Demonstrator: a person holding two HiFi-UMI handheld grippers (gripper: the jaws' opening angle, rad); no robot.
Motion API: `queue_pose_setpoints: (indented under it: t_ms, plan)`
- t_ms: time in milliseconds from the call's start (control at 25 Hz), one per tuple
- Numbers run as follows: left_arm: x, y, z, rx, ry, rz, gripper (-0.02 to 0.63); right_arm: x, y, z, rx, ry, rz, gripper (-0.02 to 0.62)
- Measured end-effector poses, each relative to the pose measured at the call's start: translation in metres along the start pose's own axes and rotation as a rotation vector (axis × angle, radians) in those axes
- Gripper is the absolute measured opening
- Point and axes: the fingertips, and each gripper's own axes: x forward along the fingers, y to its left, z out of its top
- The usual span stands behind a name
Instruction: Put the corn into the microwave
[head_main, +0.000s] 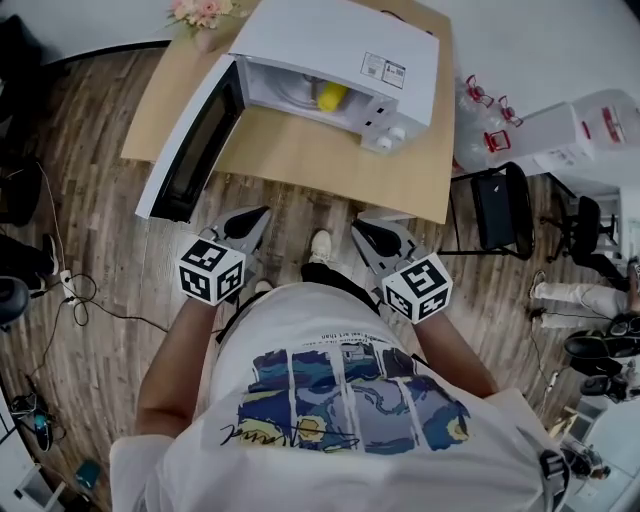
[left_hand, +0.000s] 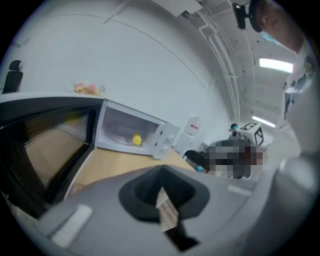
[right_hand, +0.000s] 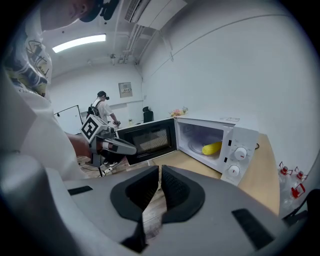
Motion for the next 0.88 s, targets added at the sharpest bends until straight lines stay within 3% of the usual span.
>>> queue_pose_setpoints:
  t_ms: [320, 880]
  plan:
    - [-0.052, -0.043, -0.025, 0.064, 0.034, -0.126, 0.008, -0.008, 0.051, -0.017, 0.007, -0.002, -0.021, 0.018]
    - [-0.119, -0.063, -0.036, 0.099, -0.041, -0.106, 0.008, -0.013, 0.117, -0.024, -0.048, -0.008, -0.002, 0.011]
